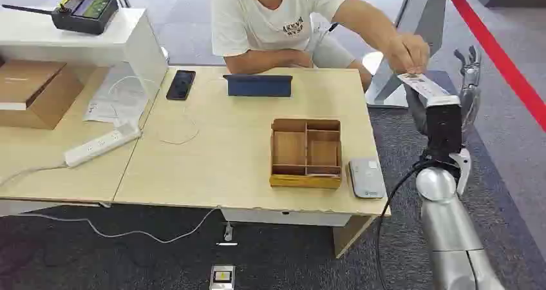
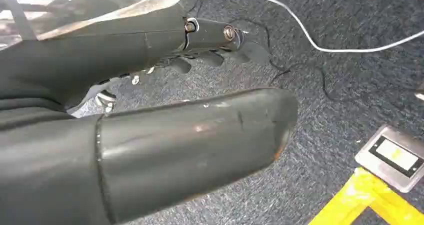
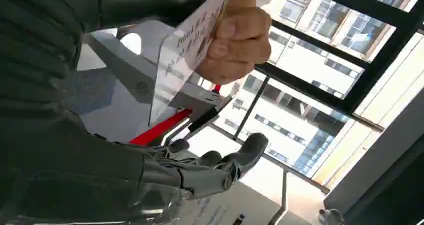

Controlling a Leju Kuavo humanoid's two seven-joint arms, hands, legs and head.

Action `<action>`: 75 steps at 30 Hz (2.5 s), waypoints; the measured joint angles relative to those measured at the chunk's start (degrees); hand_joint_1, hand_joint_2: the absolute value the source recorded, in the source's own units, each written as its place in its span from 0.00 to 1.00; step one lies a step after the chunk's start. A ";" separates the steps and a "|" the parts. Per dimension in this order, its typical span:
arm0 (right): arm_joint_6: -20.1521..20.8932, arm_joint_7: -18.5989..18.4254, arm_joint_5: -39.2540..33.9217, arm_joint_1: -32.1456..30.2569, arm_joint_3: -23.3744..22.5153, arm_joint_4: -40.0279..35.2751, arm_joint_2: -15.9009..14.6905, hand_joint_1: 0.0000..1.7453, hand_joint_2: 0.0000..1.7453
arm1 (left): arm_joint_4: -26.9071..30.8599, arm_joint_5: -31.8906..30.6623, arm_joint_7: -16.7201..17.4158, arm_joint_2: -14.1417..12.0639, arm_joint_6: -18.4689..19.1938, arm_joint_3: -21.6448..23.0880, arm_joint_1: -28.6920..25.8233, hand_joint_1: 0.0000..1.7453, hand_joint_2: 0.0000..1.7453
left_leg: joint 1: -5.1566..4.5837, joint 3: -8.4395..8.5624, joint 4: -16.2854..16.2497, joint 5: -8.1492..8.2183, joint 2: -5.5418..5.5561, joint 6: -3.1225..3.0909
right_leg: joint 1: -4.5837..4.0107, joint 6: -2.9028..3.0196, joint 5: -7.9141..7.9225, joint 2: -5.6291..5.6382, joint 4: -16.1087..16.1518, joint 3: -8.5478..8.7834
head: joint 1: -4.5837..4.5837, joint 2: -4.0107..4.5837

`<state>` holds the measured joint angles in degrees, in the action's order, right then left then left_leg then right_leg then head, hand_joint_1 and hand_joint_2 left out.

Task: Pass the card to the sensor for recognition and then transmit it.

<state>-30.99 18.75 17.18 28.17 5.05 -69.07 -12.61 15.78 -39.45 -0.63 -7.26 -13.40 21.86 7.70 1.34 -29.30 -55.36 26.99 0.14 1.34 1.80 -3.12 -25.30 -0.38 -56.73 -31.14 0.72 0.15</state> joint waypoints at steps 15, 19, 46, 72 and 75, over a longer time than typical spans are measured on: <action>0.26 -0.79 0.46 0.46 0.31 0.85 0.20 1.00 1.00 | -0.04 0.26 0.35 -0.55 -0.02 1.68 0.35 0.00 0.00 | 0.00 0.00 0.00 0.00 0.00 0.00 | 0.00 0.01 -0.01 0.00 0.00 -0.03 | 0.02 0.00; 0.39 -1.22 0.77 0.34 0.33 0.70 0.17 1.00 1.00 | -0.09 0.42 0.35 -0.70 -0.02 2.36 0.36 0.00 0.00 | 0.00 0.01 0.00 0.00 0.00 0.00 | 0.00 0.01 -0.01 0.00 0.00 -0.03 | 0.02 0.00; 30.31 -8.55 15.65 0.14 1.46 7.06 -9.86 1.00 1.00 | -1.07 5.18 2.47 -1.38 -0.98 5.33 -0.27 0.00 0.00 | 0.00 -0.01 -0.01 0.01 0.01 0.00 | 0.00 0.01 -0.01 0.00 0.01 -0.04 | 0.00 0.00; 27.65 -8.87 20.53 -3.78 5.11 16.94 -6.29 1.00 1.00 | -1.11 6.51 4.22 -1.36 -0.09 6.14 -0.12 0.00 0.00 | 0.00 -0.04 0.00 0.01 0.01 0.00 | 0.00 0.01 -0.01 0.00 0.01 -0.06 | 0.00 0.00; 27.65 -8.76 20.94 -3.77 5.35 18.03 -5.84 1.00 1.00 | -1.11 6.91 4.26 -1.33 -0.09 6.14 -0.10 0.00 0.00 | 0.00 -0.04 0.00 0.01 0.00 0.00 | 0.00 0.01 -0.01 0.00 0.01 -0.06 | 0.00 0.00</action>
<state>-3.34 9.99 38.12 24.40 10.40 -51.03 -18.45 14.67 -32.54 3.63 -8.59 -13.49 28.00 7.60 1.34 -29.33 -55.36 26.99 0.15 1.34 1.80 -3.11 -25.31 -0.37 -56.72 -31.20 0.72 0.15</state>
